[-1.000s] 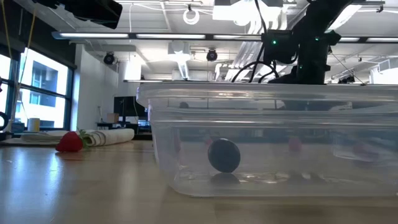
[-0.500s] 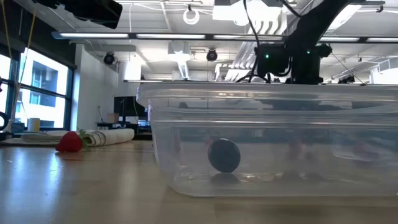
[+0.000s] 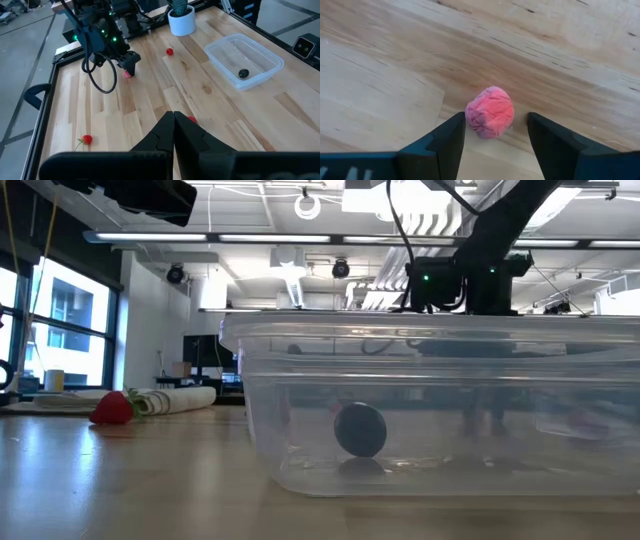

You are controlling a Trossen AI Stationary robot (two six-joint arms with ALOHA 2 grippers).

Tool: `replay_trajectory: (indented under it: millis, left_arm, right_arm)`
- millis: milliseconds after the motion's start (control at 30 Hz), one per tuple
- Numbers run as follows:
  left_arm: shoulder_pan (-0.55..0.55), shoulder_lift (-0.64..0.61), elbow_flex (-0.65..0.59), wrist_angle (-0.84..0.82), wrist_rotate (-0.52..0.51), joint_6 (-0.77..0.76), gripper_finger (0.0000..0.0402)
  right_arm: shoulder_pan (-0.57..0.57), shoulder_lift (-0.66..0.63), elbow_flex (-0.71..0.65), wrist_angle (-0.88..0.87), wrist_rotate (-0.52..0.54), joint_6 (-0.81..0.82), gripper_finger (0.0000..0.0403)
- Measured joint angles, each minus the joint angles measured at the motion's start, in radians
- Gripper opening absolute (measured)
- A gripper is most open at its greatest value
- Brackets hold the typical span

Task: Pick and placing Produce into tupperware
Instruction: Put the pink peach into the transparent bin

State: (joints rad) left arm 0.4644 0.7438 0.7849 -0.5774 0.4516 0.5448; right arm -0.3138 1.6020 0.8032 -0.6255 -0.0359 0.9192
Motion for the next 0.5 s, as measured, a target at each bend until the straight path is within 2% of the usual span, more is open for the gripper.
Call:
replay_trajectory:
  millis: [200, 500]
  left_arm:
    - [0.0, 0.0, 0.0, 0.0, 0.0, 0.0, 0.0001]
    - [0.0, 0.0, 0.0, 0.0, 0.0, 0.0, 0.0001]
  right_arm:
    - [0.0, 0.0, 0.0, 0.016, 0.013, 0.002, 0.0204]
    - [0.0, 0.001, 0.0, 0.024, 0.028, 0.001, 0.0177]
